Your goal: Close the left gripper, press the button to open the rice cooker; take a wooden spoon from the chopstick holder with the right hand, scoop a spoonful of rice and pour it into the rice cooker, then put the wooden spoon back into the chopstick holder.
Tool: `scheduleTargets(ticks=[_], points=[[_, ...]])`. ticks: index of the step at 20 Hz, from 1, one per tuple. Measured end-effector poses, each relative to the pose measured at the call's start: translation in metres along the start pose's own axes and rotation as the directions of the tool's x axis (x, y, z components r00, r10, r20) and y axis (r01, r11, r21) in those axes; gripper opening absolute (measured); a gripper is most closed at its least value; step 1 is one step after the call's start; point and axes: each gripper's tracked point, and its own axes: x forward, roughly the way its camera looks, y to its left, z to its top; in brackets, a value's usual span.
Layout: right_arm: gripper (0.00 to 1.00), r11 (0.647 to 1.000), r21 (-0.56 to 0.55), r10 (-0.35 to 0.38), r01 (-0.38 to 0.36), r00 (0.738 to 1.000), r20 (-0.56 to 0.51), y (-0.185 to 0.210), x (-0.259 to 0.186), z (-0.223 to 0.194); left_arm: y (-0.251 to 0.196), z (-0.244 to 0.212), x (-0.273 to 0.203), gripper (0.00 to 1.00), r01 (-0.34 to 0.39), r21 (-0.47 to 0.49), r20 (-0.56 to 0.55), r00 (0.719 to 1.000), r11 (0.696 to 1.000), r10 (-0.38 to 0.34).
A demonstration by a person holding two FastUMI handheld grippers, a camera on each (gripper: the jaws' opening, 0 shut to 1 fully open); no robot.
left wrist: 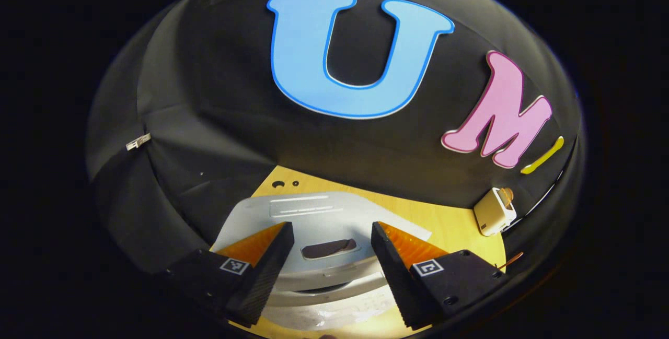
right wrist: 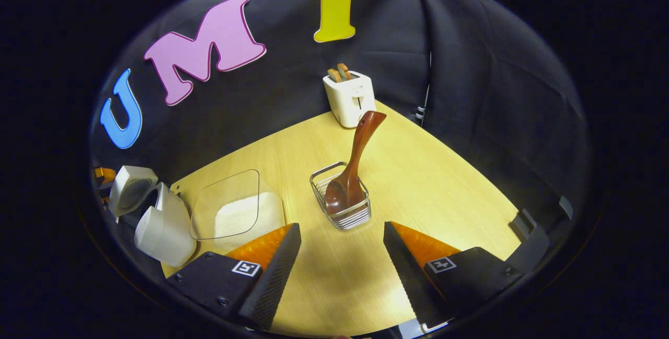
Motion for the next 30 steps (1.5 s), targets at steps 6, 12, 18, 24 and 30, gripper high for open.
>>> scheduleTargets(ticks=[6, 12, 18, 24, 30], points=[[0.99, 0.999, -0.052, 0.015, -0.017, 0.999, -0.036, 0.007, 0.006, -0.011, -0.001, -0.052, 0.008, 0.99, -0.055, 0.004, -0.002, 0.999, 0.998, 0.055], [0.99, 0.991, -0.125, 0.044, -0.052, 0.996, -0.072, 0.016, 0.007, -0.025, 0.003, -0.091, 0.024, 0.99, -0.064, -0.155, -0.015, 0.998, 0.986, 0.062], [0.99, 0.992, -0.110, 0.055, -0.065, 0.994, -0.092, 0.022, 0.013, -0.033, 0.010, -0.104, 0.029, 0.96, -0.136, 0.128, -0.005, 0.990, 0.982, 0.137], [0.99, 0.988, -0.123, 0.081, -0.092, 0.992, -0.092, 0.039, 0.010, -0.039, 0.003, -0.104, 0.034, 0.99, -0.157, 0.153, 0.041, 0.987, 0.976, 0.153], [0.99, 0.984, -0.136, 0.106, -0.113, 0.993, -0.055, 0.057, 0.002, -0.033, 0.005, -0.095, 0.020, 0.97, -0.164, 0.211, 0.051, 0.986, 0.964, 0.157]])
